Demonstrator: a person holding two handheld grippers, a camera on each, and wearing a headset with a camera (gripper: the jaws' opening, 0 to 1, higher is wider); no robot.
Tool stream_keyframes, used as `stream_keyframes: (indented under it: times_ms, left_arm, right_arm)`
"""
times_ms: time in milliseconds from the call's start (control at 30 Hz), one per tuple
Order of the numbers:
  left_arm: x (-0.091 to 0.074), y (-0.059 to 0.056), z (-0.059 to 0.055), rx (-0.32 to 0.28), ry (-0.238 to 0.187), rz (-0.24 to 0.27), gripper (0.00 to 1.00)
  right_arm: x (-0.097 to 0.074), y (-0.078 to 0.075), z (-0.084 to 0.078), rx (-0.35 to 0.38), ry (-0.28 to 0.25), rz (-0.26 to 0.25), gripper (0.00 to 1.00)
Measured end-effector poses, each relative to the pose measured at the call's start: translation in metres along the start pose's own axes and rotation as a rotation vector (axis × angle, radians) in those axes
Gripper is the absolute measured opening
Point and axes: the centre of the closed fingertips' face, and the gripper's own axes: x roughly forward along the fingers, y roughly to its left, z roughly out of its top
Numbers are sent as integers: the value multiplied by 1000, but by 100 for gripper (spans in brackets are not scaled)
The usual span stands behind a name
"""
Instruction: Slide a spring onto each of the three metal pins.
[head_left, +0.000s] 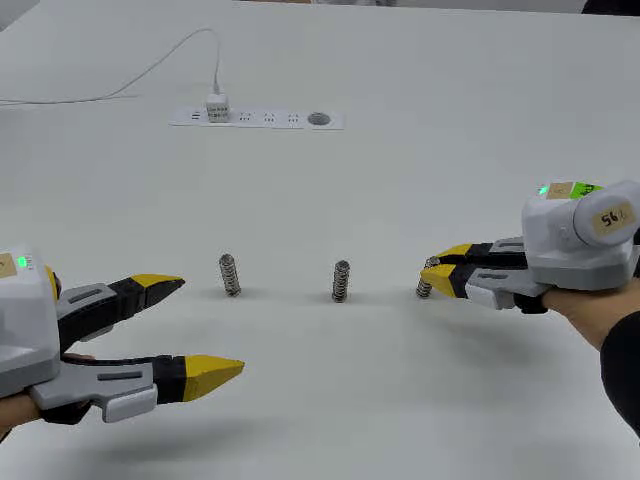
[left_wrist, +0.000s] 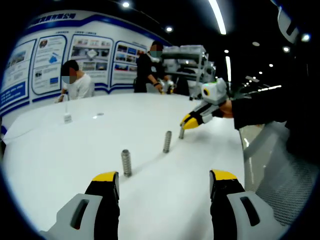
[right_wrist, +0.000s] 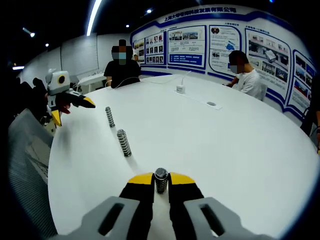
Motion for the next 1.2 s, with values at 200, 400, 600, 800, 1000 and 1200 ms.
stream_keyframes:
  times_ms: [200, 400, 600, 800, 1000, 1200]
  left_arm:
    - [1, 0, 1, -1, -2, 0, 75]
    - [1, 1, 1, 0, -1, 0, 75]
    - [0, 2, 2, 0, -6, 4, 75]
    - [-1, 3, 2, 1, -6, 10, 75]
    - [-2, 5, 1, 4, -6, 15, 75]
    - [-2, 6, 0, 7, -3, 21, 75]
  right_arm:
    - [0, 0, -2, -9, 11, -2, 12]
    - [0, 0, -4, -19, 20, -5, 17]
    - [-5, -2, -9, -14, 30, -13, 21]
    - [-16, -2, -12, -5, 26, -25, 26]
    - [-28, 0, -17, 2, 19, -30, 30]
    - [-37, 8, -19, -2, 8, -21, 35]
